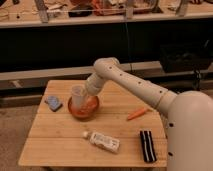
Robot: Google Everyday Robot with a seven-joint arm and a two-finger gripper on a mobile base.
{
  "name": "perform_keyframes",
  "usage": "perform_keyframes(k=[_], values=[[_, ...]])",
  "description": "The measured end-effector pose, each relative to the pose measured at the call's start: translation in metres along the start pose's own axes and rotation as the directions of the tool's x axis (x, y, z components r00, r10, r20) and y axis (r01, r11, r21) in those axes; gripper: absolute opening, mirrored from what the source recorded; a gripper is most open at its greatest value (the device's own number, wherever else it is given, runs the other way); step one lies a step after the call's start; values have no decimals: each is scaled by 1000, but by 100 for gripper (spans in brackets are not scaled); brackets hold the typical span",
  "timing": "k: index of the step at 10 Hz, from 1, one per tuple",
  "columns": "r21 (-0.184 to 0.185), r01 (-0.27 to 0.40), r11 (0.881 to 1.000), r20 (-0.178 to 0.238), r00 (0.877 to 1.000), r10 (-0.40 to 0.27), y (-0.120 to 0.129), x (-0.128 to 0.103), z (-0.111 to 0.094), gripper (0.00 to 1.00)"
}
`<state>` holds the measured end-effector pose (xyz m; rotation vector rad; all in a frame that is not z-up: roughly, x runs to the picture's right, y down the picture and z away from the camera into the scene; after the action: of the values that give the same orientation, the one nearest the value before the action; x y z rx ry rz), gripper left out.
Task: Place the ceramic cup in the ceramic bowl
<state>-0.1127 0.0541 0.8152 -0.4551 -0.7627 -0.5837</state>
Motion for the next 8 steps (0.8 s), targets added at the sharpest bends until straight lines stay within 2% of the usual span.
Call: perform_keyframes(k=[2, 8], values=[[0, -8, 1000, -6, 1000, 8, -1, 1, -2, 79], [4, -23, 1000, -21, 1000, 23, -2, 4, -5, 80]])
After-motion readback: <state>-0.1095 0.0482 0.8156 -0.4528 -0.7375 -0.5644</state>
